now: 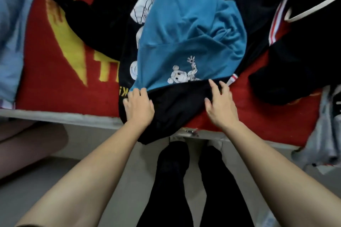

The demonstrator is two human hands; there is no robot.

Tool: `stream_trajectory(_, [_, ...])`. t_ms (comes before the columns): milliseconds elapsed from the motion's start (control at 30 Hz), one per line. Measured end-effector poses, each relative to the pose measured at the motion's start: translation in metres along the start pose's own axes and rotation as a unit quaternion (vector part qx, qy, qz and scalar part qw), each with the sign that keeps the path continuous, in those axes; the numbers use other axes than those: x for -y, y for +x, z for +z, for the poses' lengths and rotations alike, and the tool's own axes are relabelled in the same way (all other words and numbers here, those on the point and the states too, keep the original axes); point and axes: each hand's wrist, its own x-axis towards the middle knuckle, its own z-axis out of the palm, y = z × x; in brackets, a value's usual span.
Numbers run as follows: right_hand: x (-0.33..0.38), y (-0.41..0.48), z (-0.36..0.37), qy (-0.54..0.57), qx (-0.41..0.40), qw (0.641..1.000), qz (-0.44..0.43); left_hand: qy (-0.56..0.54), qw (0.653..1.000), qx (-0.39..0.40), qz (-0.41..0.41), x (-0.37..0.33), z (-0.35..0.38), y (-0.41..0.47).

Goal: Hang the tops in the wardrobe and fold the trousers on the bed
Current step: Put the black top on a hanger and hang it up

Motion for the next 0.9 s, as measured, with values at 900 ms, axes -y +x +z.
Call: stream_trajectory(900, [0.019, 0.072, -0.044, 0.366, 0.062, 0.908, 0.193, -0.837, 0.487, -0.018, -0.251, 0.017, -0.138, 0.021])
